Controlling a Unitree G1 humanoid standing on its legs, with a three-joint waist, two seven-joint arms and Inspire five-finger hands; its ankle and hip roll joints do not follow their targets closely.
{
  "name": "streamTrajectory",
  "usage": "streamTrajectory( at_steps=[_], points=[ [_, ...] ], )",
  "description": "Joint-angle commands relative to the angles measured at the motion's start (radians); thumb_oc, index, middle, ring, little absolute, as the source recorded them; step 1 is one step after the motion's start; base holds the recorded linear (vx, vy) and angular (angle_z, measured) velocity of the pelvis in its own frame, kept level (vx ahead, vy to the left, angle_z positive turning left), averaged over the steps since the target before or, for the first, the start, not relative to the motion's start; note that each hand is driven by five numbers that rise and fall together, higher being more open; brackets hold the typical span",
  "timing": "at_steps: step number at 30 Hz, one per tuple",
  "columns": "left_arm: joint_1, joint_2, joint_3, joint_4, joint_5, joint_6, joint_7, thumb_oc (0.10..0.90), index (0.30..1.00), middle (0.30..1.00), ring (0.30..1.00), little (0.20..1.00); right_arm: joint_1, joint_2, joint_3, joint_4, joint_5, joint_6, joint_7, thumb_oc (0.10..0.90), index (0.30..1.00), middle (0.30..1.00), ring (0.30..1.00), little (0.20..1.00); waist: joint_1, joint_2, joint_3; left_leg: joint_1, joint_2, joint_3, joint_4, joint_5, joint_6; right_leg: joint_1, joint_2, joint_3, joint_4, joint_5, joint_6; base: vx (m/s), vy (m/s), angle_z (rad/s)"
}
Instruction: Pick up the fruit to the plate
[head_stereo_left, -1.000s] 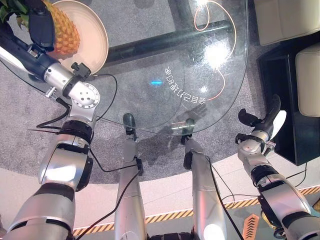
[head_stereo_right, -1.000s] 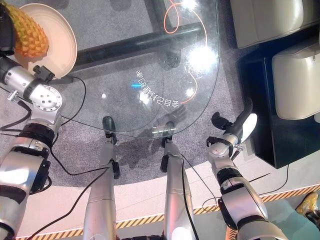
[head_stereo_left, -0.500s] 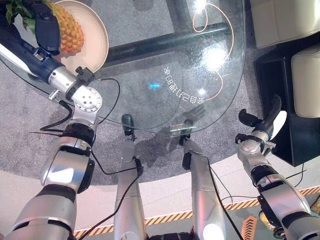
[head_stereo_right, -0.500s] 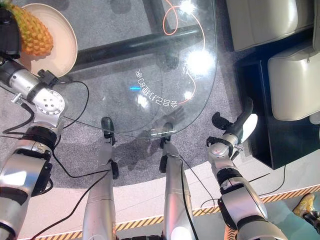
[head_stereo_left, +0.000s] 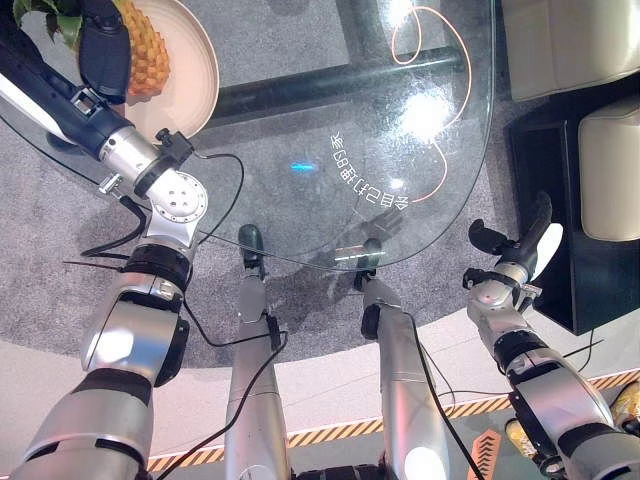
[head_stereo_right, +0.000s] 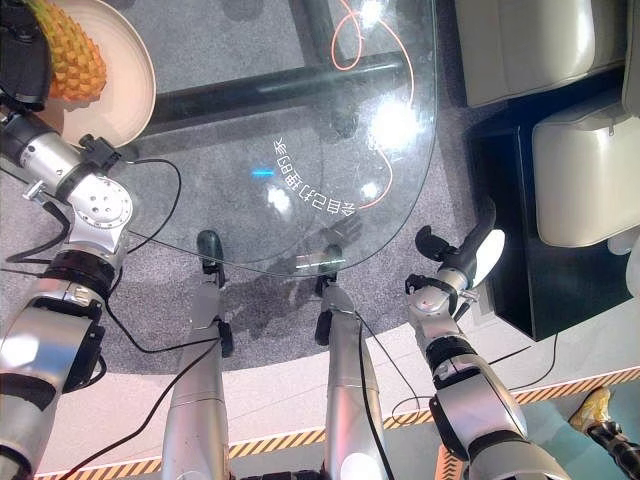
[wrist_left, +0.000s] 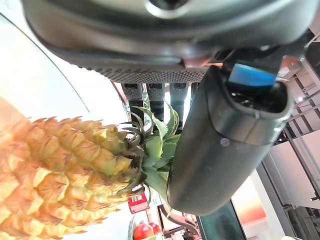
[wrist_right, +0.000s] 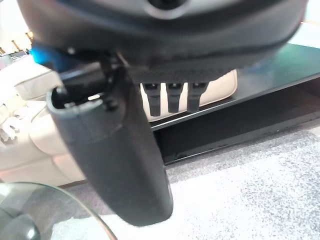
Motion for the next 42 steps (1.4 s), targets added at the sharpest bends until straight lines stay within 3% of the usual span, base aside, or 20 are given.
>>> streamTrajectory(
  at_steps=[1,8,42],
  points=[
    [-0.063,0.032,0.013,-0.043,0.073,-0.085,0.002,0.696,0.811,0.811,0.811,0.796,0.012,-0.027,-0.051,-0.002,-0.002,-0.029,-0.096,0.800,0.900,0.900,0.900,0.900,0.033,-0.043,-0.024,0.013,-0.039,0.041,0.205,-0.242,0.016,0.037,0.071,0.023,-0.038,0.001,0.025,0.00,0.000,0.00],
    [-0.059,0.025,0.008,-0.043,0.073,-0.090,-0.007,0.800,0.900,0.900,0.900,0.900,0.006,-0.028,-0.052,-0.002,-0.006,-0.022,-0.102,0.800,0.900,0.900,0.900,0.900,0.033,-0.039,-0.024,0.007,-0.041,0.041,0.211,-0.244,0.016,0.031,0.070,0.024,-0.032,-0.001,0.024,0.00,0.000,0.00],
    [0.061,-0.039,-0.013,-0.119,0.106,-0.114,-0.067,0.800,0.900,0.900,0.900,0.900,0.026,-0.014,-0.070,-0.028,-0.013,-0.014,-0.121,0.800,0.900,0.900,0.900,0.900,0.049,-0.034,-0.024,-0.002,-0.051,0.029,0.214,-0.242,0.019,0.024,0.060,0.011,-0.037,0.015,0.029,0.00,0.000,0.00]
  ],
)
